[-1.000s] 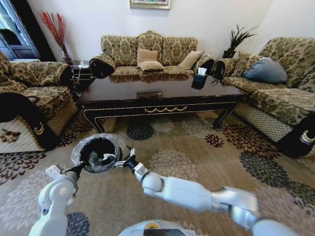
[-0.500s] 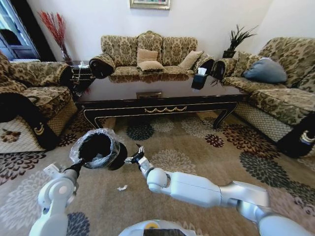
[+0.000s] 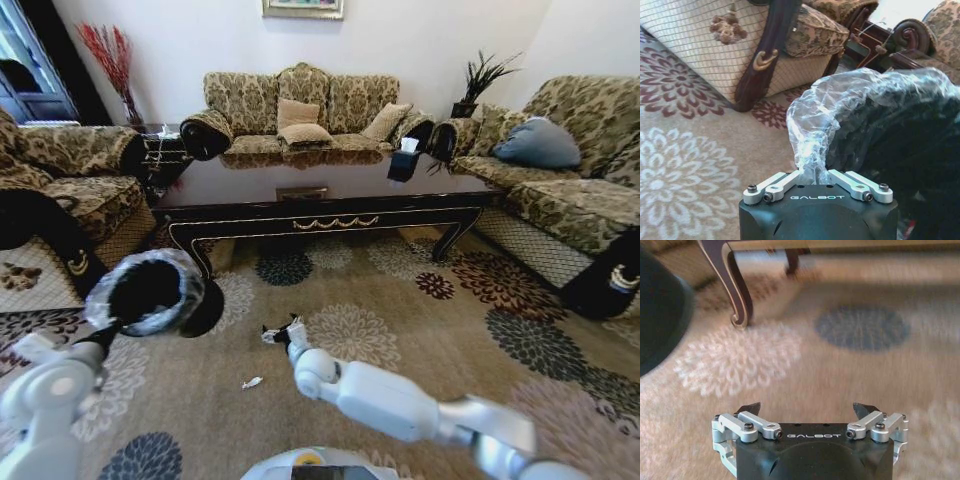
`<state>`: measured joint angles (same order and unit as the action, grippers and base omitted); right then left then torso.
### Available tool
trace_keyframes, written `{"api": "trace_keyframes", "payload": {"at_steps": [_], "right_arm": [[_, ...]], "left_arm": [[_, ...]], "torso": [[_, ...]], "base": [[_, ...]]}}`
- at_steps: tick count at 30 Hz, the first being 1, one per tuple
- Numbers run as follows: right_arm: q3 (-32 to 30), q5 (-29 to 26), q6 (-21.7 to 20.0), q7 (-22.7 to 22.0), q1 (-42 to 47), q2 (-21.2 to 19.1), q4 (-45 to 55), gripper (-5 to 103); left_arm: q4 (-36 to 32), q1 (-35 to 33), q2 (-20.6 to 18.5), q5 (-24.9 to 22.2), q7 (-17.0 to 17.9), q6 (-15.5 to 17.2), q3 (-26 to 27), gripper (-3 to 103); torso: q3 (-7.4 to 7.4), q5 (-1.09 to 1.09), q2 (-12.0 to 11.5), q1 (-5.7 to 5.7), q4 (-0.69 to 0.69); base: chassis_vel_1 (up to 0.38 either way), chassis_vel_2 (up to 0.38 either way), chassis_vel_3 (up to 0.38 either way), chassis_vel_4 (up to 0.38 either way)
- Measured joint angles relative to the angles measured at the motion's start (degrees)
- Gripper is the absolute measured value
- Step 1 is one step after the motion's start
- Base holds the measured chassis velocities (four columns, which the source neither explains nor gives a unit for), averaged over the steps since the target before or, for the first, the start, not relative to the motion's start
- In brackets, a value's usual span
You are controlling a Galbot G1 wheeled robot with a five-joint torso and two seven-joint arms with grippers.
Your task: Move to the front of the table and pick up the trash from the floor, then place it into the trash bin.
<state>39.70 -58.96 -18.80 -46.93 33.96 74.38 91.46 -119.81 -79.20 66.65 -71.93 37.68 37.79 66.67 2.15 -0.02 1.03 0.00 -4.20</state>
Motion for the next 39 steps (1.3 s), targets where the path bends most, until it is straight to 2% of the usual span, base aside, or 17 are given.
{"api": "trace_keyframes", "payload": {"at_steps": [2, 5, 6, 8, 9, 11, 14, 17, 24, 27, 30, 31, 33, 37, 39], "right_arm": [[-0.28, -0.96, -0.01, -0.81, 0.42, 1.07, -1.3, 100], [-1.37, -7.53, 0.06, -5.75, 2.03, 4.66, -5.41, 100], [-1.37, -7.53, 0.06, -5.75, 2.03, 4.66, -5.41, 100], [-2.91, -13.93, -0.68, -11.34, 3.16, 7.95, -7.74, 100], [-3.67, -15.17, -1.21, -12.43, 3.57, 9.1, -8.66, 100], [-4.37, -15.66, -1.64, -12.81, 3.96, 10.1, -9.52, 100], [-8.56, -14.96, -2.28, -13.11, 6.26, 15.55, -14.22, 100], [-10.68, -14.54, -2.39, -13.41, 7.68, 17.81, -16.77, 100], [-13.5, -13.15, -4.04, -14.38, 11.01, 18.15, -22.04, 100], [-14.51, -12.51, -4.12, -13.91, 12.0, 18.08, -23.24, 100], [-14.87, -8.31, -3.67, -9.58, 13.02, 17.97, -25.34, 100], [-14.87, -8.31, -3.67, -9.58, 13.02, 17.97, -25.34, 100], [-13.63, -4.81, -3.2, -6.61, 13.4, 17.92, -25.92, 100], [-11.95, -2.55, -2.86, -3.87, 13.63, 17.85, -25.75, 100], [-8.7, 0.57, -3.11, -0.3, 13.43, 17.84, -24.11, 100]], "left_arm": [[0.01, -0.12, 0.09, -0.15, 0.04, 0.05, 0.23, 2], [0.05, -0.51, 1.2, -0.16, 0.29, 0.07, 0.51, 2], [0.05, -0.51, 1.2, -0.16, 0.29, 0.07, 0.51, 2], [0.02, -0.79, 1.62, 0.0, 0.44, 0.09, 0.51, 2], [-0.06, -0.86, 1.62, 0.0, 0.55, 0.11, 0.55, 2], [-0.2, -0.92, 1.6, 0.0, 0.68, 0.13, 0.62, 2], [-1.72, -1.37, 1.46, -0.07, 1.19, 0.2, 0.91, 2], [-2.84, -1.95, 1.66, -0.07, 1.41, 0.23, 0.9, 2], [-4.32, -3.75, 2.31, 0.13, 1.57, 0.35, 1.24, 2], [-4.52, -4.13, 2.45, 0.16, 1.51, 0.34, 1.49, 2], [-5.18, -4.84, 3.0, 0.28, 1.46, 0.34, 1.56, 2], [-5.18, -4.84, 3.0, 0.28, 1.46, 0.34, 1.56, 2], [-5.81, -5.16, 3.26, 0.37, 1.43, 0.35, 1.55, 2], [-6.16, -5.34, 3.41, 0.55, 1.4, 0.33, 1.55, 2], [-6.19, -5.47, 3.42, 0.59, 1.4, 0.33, 1.67, 2]], "torso": [[0.0, 0.0, 0.0, 0.0, -0.01], [0.0, -0.01, 0.0, 0.0, -0.05], [0.0, -0.01, 0.0, 0.0, -0.05], [0.0, -0.01, 0.0, 0.0, -0.05], [0.0, -0.01, 0.0, 0.0, -0.03], [0.0, -0.02, 0.0, 0.0, -0.03], [0.0, 0.01, 0.0, 0.0, -0.05], [0.0, 0.03, 0.0, 0.0, -0.03], [0.0, 0.0, 0.0, 0.0, -0.05], [0.0, 0.02, 0.0, 0.0, -0.05], [0.0, 0.01, 0.0, 0.0, -0.05], [0.0, 0.01, 0.0, 0.0, -0.05], [0.0, 0.02, 0.0, 0.0, -0.04], [0.0, 0.02, 0.0, 0.0, -0.04], [0.0, 0.01, 0.0, 0.0, -0.05]], "base": [[0.0, 0.0, 0.0, 0.0], [0.0, 0.0, 0.0, 0.0], [0.0, 0.0, 0.0, 0.0], [0.0, 0.0, 0.0, 0.0], [0.0, 0.0, 0.0, 0.0], [0.0, 0.0, 0.0, 0.0], [0.0, 0.0, 0.0, 0.0], [0.0, 0.0, 0.0, 0.0], [0.0, 0.0, 0.0, 0.0], [0.0, 0.0, 0.0, 0.0], [0.0, 0.0, 0.0, 0.0], [0.0, 0.0, 0.0, 0.0], [0.0, 0.0, 0.0, 0.0], [0.0, 0.0, 0.0, 0.0], [0.0, 0.0, 0.0, 0.0]]}}
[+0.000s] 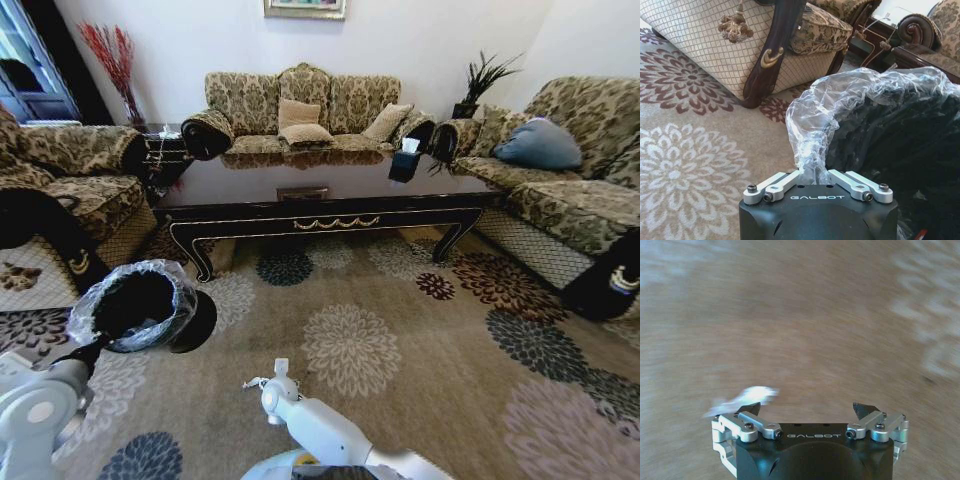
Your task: Move to the front of the table and pick up the trash from the floor, then place it into the trash bin.
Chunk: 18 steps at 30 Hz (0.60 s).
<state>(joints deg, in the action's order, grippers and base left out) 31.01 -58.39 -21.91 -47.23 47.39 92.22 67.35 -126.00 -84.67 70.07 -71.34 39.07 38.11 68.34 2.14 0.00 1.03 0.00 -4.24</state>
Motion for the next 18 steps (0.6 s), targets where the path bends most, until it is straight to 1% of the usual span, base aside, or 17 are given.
{"api": "trace_keyframes", "payload": {"at_steps": [1, 2, 3, 5, 6, 7, 9, 11, 12, 13, 16, 18], "right_arm": [[1.18, 1.53, -0.12, 1.36, -0.26, 0.0, 0.52, 100], [1.18, 1.53, -0.12, 1.36, -0.26, 0.0, 0.52, 100], [3.92, 5.6, 0.55, 4.49, -1.06, -0.02, 0.93, 100], [7.1, 11.04, 2.1, 7.89, -2.41, -0.04, 0.67, 100], [10.19, 15.19, 3.03, 10.42, -4.08, -0.05, 0.13, 100], [10.19, 15.19, 3.03, 10.42, -4.08, -0.05, 0.13, 100], [14.06, 17.67, 3.17, 12.55, -6.56, -0.14, -0.22, 100], [16.02, 17.68, 2.3, 13.08, -8.06, -0.35, -0.38, 100], [17.45, 15.91, 0.65, 13.53, -9.58, -0.31, -0.92, 100], [17.45, 15.91, 0.65, 13.53, -9.58, -0.31, -0.92, 100], [18.85, 12.05, -1.86, 13.8, -11.58, -0.18, -2.36, 100], [20.11, 9.81, -4.39, 14.55, -12.95, -0.17, -3.22, 100]], "left_arm": [[0.0, -0.04, -0.01, 0.01, 0.0, 0.0, 0.11, 2], [0.0, -0.04, -0.01, 0.01, 0.0, 0.0, 0.11, 2], [0.13, -0.08, -0.09, 0.06, 0.0, 0.0, 0.4, 2], [0.32, -0.07, -0.13, 0.13, 0.01, -0.01, 0.58, 2], [0.4, 0.02, -0.12, 0.17, 0.01, -0.02, 0.61, 2], [0.4, 0.02, -0.12, 0.17, 0.01, -0.02, 0.61, 2], [0.42, 0.26, 0.13, 0.25, 0.06, -0.03, 0.61, 2], [0.47, 0.43, 0.35, 0.32, 0.1, -0.02, 0.61, 2], [0.72, 0.64, 0.64, 0.37, 0.11, -0.03, 0.62, 2], [0.72, 0.64, 0.64, 0.37, 0.11, -0.03, 0.62, 2], [1.27, 0.79, 0.99, 0.35, 0.06, -0.03, 1.08, 2], [1.88, 0.72, 1.26, 0.21, -0.14, -0.07, 2.05, 2]], "torso": [[0.0, 0.0, 0.0, 0.0, 0.01], [0.0, 0.0, 0.0, 0.0, 0.01], [0.0, 0.0, 0.0, 0.0, 0.02], [0.0, 0.0, 0.0, 0.0, 0.01], [0.0, 0.0, 0.0, -0.01, 0.01], [0.0, 0.0, 0.0, -0.01, 0.01], [0.0, 0.0, 0.0, 0.0, 0.01], [0.0, 0.0, 0.0, 0.0, 0.01], [0.0, 0.0, 0.0, 0.0, 0.01], [0.0, 0.0, 0.0, 0.0, 0.01], [0.0, 0.0, 0.0, 0.0, -0.01], [0.0, 0.0, 0.0, 0.0, 0.0]], "base": [[0.0, 0.0, 0.0, 0.0], [0.0, 0.0, 0.0, 0.0], [0.0, 0.0, 0.0, 0.0], [0.0, 0.0, 0.0, 0.0], [0.0, 0.0, 0.0, 0.0], [0.0, 0.0, 0.0, 0.0], [0.0, 0.0, 0.0, 0.0], [0.0, 0.0, 0.0, 0.0], [0.0, 0.0, 0.0, 0.0], [0.0, 0.0, 0.0, 0.0], [0.0, 0.0, 0.0, 0.0], [0.0, 0.0, 0.0, 0.0]]}}
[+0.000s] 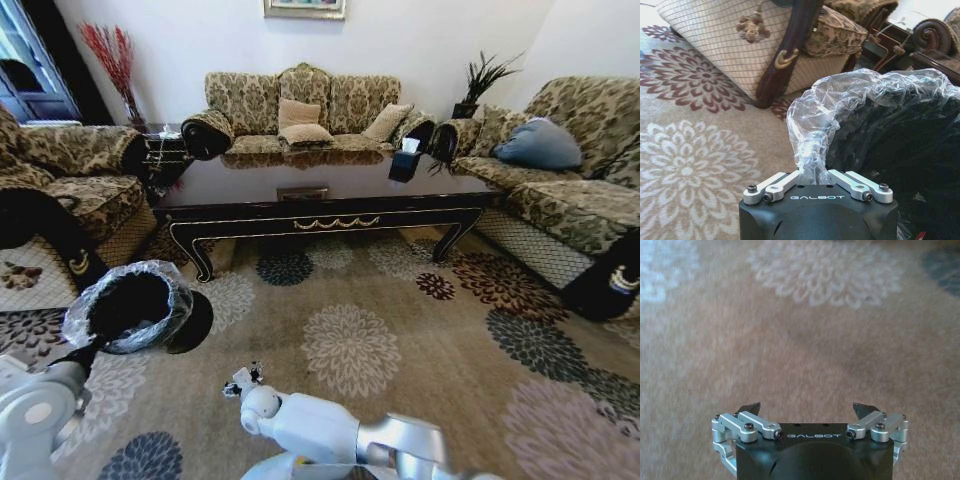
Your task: Move to the front of the table and pick up the trash from the floor, then place it into the trash bin.
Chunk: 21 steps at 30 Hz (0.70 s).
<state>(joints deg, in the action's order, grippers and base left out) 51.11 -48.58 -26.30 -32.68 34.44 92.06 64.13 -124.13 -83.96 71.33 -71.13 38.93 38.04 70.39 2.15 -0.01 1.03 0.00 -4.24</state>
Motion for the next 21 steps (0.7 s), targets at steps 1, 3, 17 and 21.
{"api": "trace_keyframes", "payload": {"at_steps": [1, 3, 17, 21], "right_arm": [[0.0, 0.0, 0.0, 0.0, 0.0, 0.0, 0.0, 100], [0.78, -0.1, -0.85, 1.76, -0.7, 0.03, -0.93, 100], [0.38, 6.57, 0.78, 5.66, -0.01, 0.06, -8.03, 100], [-0.35, 7.39, 0.81, 5.93, 0.28, 0.08, -9.17, 97]], "left_arm": [[0.0, 0.0, 0.0, 0.0, 0.0, 0.0, 0.0, 2], [0.41, -0.28, 0.25, -0.05, -0.39, -0.07, 0.68, 2], [-1.43, -1.18, 0.59, -0.25, -0.27, -0.13, 1.89, 2], [-2.14, -1.06, 0.97, -0.22, 0.24, -0.13, 1.45, 2]], "torso": [[0.0, 0.0, 0.0, 0.0, 0.0], [0.0, 0.0, 0.0, 0.0, 0.01], [0.0, 0.01, 0.0, 0.0, -0.01], [0.0, 0.01, 0.0, 0.0, 0.0]], "base": [[0.0, 0.0, 0.0, 0.0], [0.0, 0.0, 0.0, 0.0], [0.0, 0.0, 0.0, 0.0], [0.0, 0.0, 0.0, 0.0]]}}
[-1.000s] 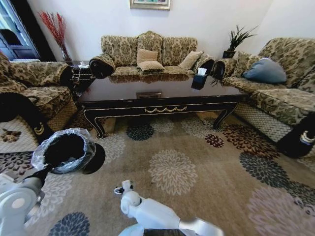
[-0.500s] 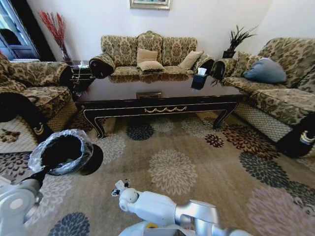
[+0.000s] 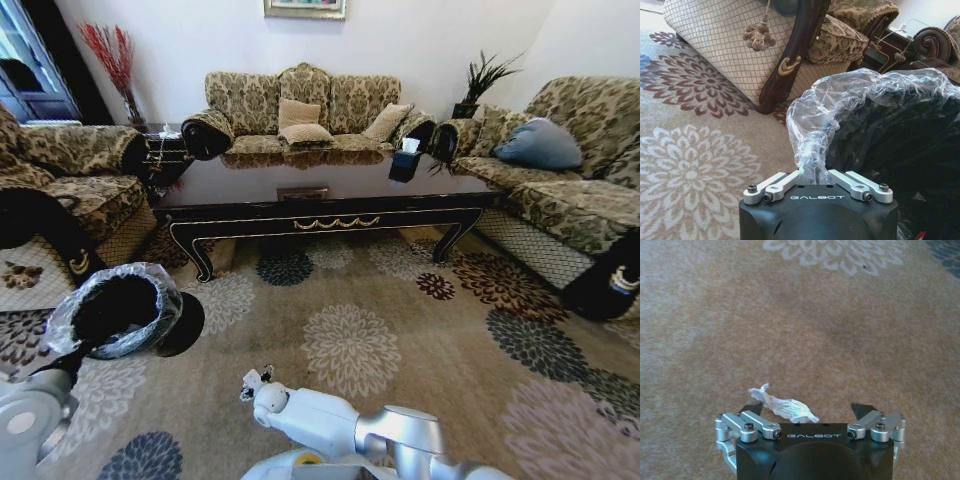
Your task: Move to the front of the table and pick up the trash from the floor, then place it into the trash bin.
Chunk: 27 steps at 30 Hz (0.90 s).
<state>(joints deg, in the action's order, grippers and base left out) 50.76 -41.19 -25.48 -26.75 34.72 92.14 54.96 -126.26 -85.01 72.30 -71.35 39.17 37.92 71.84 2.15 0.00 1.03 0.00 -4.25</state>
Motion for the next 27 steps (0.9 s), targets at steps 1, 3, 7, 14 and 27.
{"api": "trace_keyframes", "payload": {"at_steps": [1, 3, 7, 14, 27], "right_arm": [[-0.2, 0.55, 0.45, 0.46, 0.13, 0.0, -0.42, 93], [-0.4, 1.34, 1.23, 1.15, 0.34, 0.01, -0.92, 87], [-0.57, 2.89, 2.89, 3.01, 1.09, 0.02, -1.4, 76], [-0.1, 2.9, 2.93, 3.16, 1.61, 0.02, -1.14, 49], [-0.06, 2.87, 4.11, 3.25, 1.44, 0.0, 0.0, 6]], "left_arm": [[-0.14, 0.0, 0.11, 0.06, 0.08, 0.01, -0.1, 2], [-0.24, 0.01, 0.24, 0.1, 0.12, 0.02, -0.17, 2], [-0.21, 0.07, 0.36, 0.45, 0.23, 0.04, -0.38, 2], [0.17, 0.57, 0.33, 0.93, 0.39, 0.05, -1.02, 2], [1.32, 0.74, -0.05, 1.32, 0.42, 0.06, -1.48, 2]], "torso": [[0.0, 0.0, 0.0, 0.0, 0.0], [0.0, 0.0, 0.0, 0.0, 0.0], [0.0, 0.0, 0.0, 0.0, 0.02], [0.0, 0.0, 0.0, 0.0, 0.01], [0.0, 0.0, 0.0, 0.0, 0.01]], "base": [[0.0, 0.0, 0.0, 0.0], [0.0, 0.0, 0.0, 0.0], [0.0, 0.0, 0.0, 0.0], [0.0, 0.0, 0.0, 0.0], [0.0, 0.0, 0.0, 0.0]]}}
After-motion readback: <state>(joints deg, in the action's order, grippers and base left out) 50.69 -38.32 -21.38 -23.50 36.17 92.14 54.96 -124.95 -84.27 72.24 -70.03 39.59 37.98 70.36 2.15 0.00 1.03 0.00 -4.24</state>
